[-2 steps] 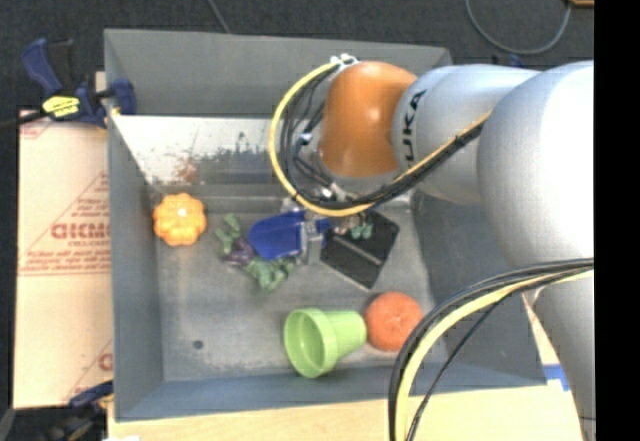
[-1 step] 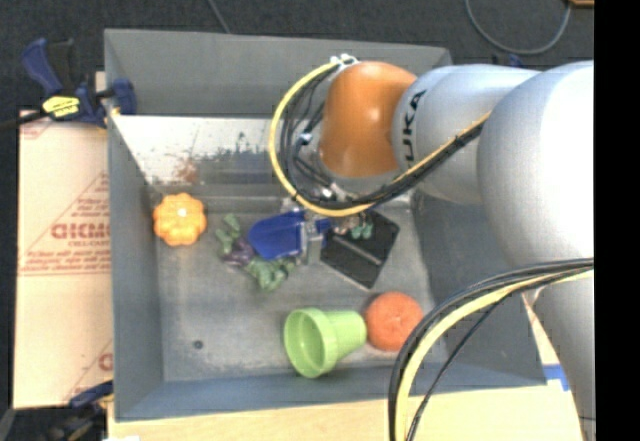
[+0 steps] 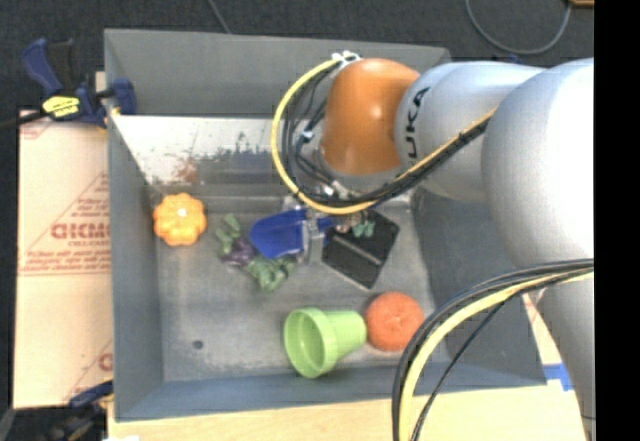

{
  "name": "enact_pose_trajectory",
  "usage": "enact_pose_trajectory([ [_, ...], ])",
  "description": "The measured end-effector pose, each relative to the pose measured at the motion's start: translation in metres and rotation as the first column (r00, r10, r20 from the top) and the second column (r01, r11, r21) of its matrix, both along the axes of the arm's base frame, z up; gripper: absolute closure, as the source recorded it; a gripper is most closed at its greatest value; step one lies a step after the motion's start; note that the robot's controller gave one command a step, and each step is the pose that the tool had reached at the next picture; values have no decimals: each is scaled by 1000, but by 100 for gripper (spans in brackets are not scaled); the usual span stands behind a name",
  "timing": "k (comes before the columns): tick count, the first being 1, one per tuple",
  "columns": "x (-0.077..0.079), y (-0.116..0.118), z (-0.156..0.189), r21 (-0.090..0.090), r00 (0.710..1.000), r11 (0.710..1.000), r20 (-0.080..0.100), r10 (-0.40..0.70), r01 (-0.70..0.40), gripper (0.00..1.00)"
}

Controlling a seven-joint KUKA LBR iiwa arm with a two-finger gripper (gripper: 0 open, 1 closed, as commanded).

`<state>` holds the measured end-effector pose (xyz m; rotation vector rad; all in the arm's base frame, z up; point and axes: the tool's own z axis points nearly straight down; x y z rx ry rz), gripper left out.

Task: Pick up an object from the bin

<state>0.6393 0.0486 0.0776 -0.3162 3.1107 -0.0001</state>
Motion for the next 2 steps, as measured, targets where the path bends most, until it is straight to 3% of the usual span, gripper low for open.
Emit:
enact_pose_trajectory([
  [2, 2, 0, 33, 0, 1000, 1000, 7, -1, 1, 100],
])
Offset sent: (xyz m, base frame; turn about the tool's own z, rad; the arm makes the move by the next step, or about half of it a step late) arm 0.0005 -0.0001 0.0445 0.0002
